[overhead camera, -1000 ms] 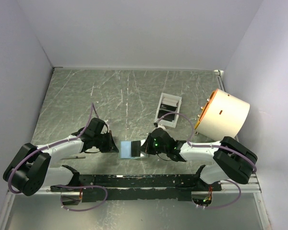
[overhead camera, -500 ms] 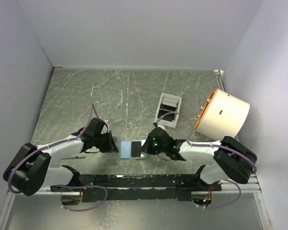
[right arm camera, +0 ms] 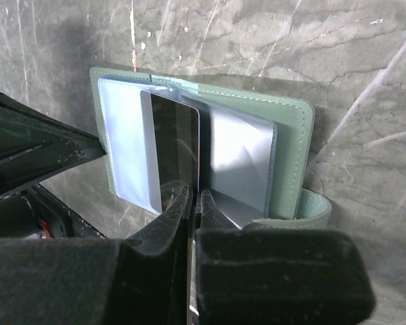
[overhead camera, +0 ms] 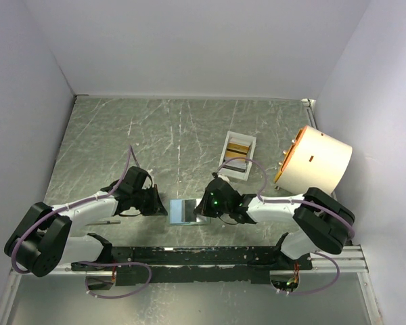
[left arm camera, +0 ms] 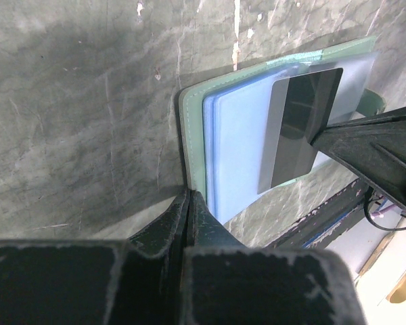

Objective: Put the credit cards into the card holder
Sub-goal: Insert the credit card into the card holder.

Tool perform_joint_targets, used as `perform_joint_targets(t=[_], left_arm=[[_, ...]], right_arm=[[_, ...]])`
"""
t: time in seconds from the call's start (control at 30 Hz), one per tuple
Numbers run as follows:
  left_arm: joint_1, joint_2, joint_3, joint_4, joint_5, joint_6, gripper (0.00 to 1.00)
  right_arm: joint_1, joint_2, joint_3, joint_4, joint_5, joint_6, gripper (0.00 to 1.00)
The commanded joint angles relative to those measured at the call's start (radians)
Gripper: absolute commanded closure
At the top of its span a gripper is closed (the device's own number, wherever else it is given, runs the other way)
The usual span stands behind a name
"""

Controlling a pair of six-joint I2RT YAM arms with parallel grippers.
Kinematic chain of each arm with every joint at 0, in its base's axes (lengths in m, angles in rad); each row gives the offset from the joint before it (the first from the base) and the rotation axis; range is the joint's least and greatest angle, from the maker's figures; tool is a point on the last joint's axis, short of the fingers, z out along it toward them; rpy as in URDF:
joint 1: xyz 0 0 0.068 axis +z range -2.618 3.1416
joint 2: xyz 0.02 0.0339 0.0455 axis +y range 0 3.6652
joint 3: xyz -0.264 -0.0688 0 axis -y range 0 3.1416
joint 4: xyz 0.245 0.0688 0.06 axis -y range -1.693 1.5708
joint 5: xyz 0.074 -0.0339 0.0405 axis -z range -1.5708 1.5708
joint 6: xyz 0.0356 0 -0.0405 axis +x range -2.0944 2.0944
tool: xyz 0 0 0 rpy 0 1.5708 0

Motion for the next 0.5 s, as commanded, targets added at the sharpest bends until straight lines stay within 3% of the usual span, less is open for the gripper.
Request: perform_joint_targets(t=[0.0, 0.47], left_arm=[[-0.008, 0.004, -0.006, 0.042, 0.043, -0.004, 0.92], [-0.009, 0.006, 0.008, 0.037, 0.048, -0.003, 0.92]], right_arm=[[0.011, 0.023, 0.02, -0.045, 0.005, -0.028, 1.0], [0.023, 0.057, 0.076, -0.08, -0.007, -0.061, 1.0]])
